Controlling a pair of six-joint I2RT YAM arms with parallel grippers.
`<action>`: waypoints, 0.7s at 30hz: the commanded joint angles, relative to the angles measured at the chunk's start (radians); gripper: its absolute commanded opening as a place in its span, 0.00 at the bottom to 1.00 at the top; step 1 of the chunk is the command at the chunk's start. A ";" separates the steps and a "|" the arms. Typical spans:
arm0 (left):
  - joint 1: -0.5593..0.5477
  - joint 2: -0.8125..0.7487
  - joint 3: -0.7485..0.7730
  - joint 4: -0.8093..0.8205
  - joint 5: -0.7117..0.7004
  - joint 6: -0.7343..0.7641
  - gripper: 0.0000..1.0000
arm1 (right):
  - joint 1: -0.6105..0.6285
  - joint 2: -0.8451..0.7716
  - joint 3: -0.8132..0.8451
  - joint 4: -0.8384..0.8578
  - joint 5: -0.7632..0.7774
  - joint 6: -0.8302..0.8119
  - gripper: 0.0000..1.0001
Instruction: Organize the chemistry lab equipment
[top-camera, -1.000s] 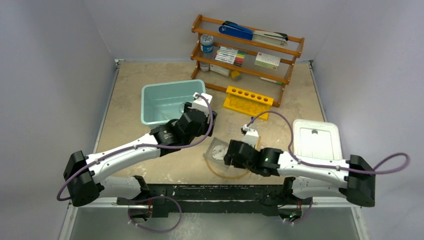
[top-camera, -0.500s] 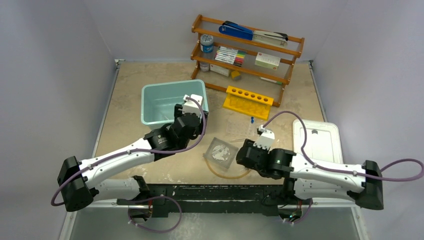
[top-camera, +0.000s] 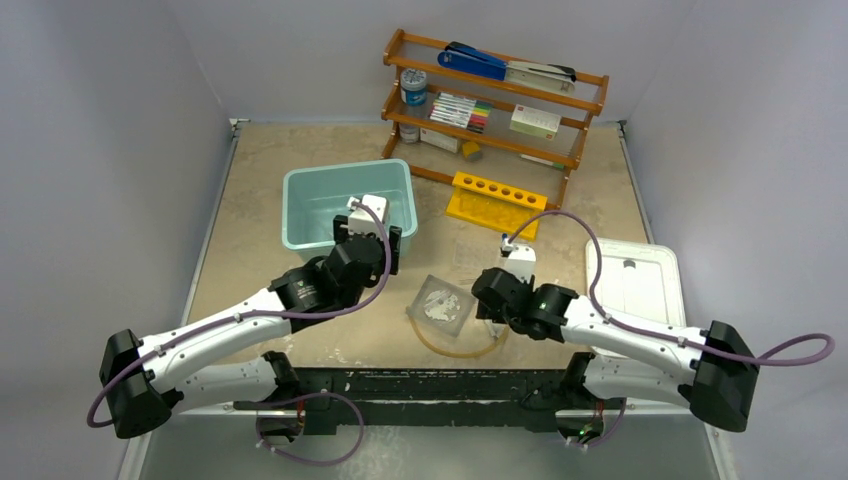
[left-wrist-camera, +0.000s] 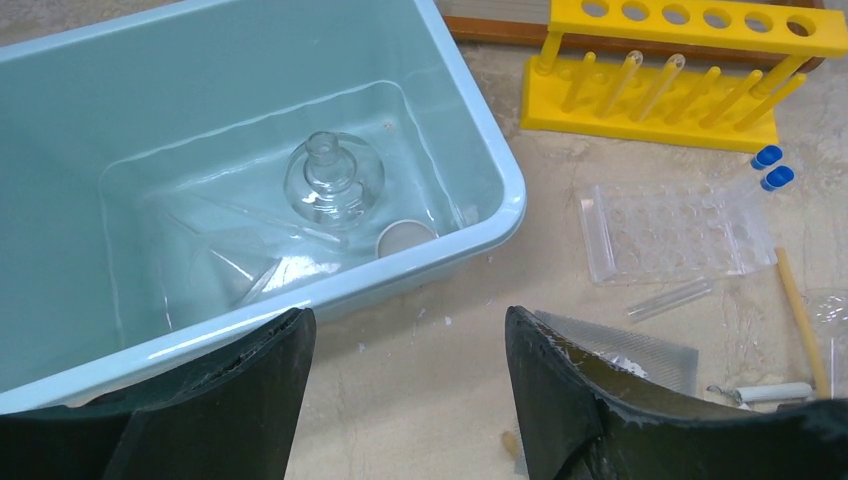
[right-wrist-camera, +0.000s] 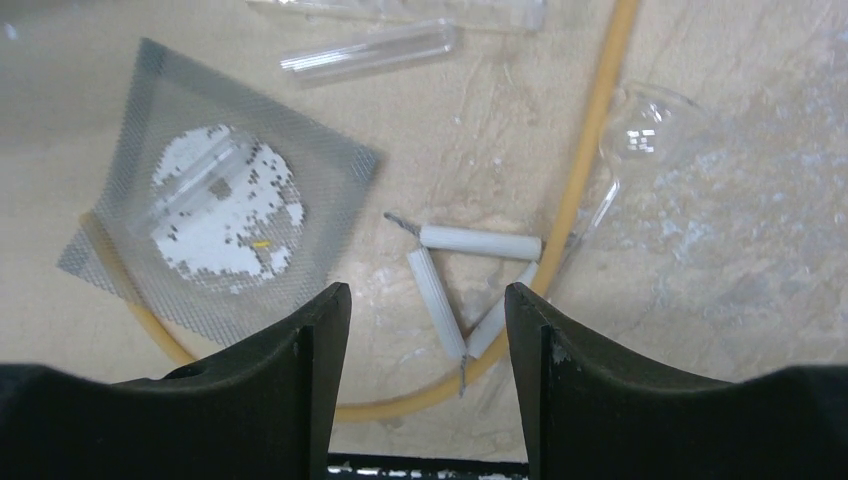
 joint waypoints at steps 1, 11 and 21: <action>0.005 -0.020 0.031 0.003 -0.020 -0.025 0.69 | -0.064 -0.016 -0.014 0.137 -0.054 -0.167 0.61; 0.005 -0.061 0.037 -0.058 -0.055 -0.058 0.70 | -0.075 0.137 -0.002 0.208 -0.137 -0.197 0.58; 0.005 -0.091 0.058 -0.088 -0.064 -0.057 0.69 | -0.074 0.163 -0.031 0.224 -0.152 -0.132 0.55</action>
